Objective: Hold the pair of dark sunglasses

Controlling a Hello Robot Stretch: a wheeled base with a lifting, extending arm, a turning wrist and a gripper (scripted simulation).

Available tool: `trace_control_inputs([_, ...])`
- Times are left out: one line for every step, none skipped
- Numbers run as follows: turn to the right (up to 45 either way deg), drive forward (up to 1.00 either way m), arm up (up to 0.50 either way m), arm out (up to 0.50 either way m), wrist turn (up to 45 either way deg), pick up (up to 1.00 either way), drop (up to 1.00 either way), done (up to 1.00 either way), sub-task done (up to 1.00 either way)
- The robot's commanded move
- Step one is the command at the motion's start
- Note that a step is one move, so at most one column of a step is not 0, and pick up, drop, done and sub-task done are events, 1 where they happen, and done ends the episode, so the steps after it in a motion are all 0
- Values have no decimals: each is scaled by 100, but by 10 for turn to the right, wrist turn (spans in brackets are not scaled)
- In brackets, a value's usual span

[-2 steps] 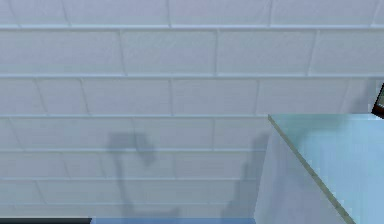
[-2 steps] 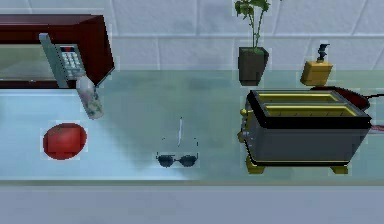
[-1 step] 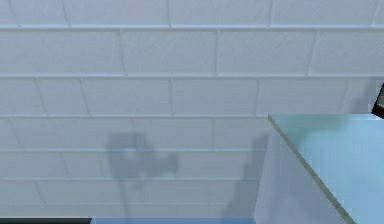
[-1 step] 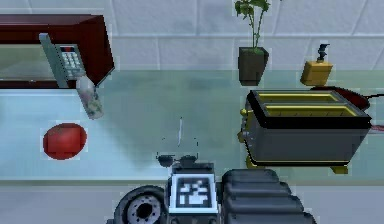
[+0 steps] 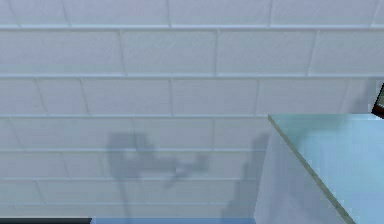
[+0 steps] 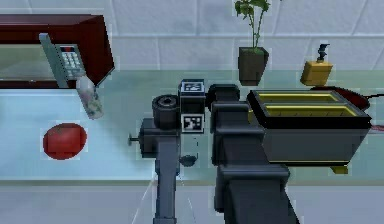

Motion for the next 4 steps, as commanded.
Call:
trace_control_inputs([0,0,0,0,450,0,0,0,0])
trace_control_inputs([0,0,0,0,450,0,0,0,0])
trace_control_inputs([0,0,0,0,450,0,0,0,0])
trace_control_inputs([0,0,0,0,300,0,0,0,0])
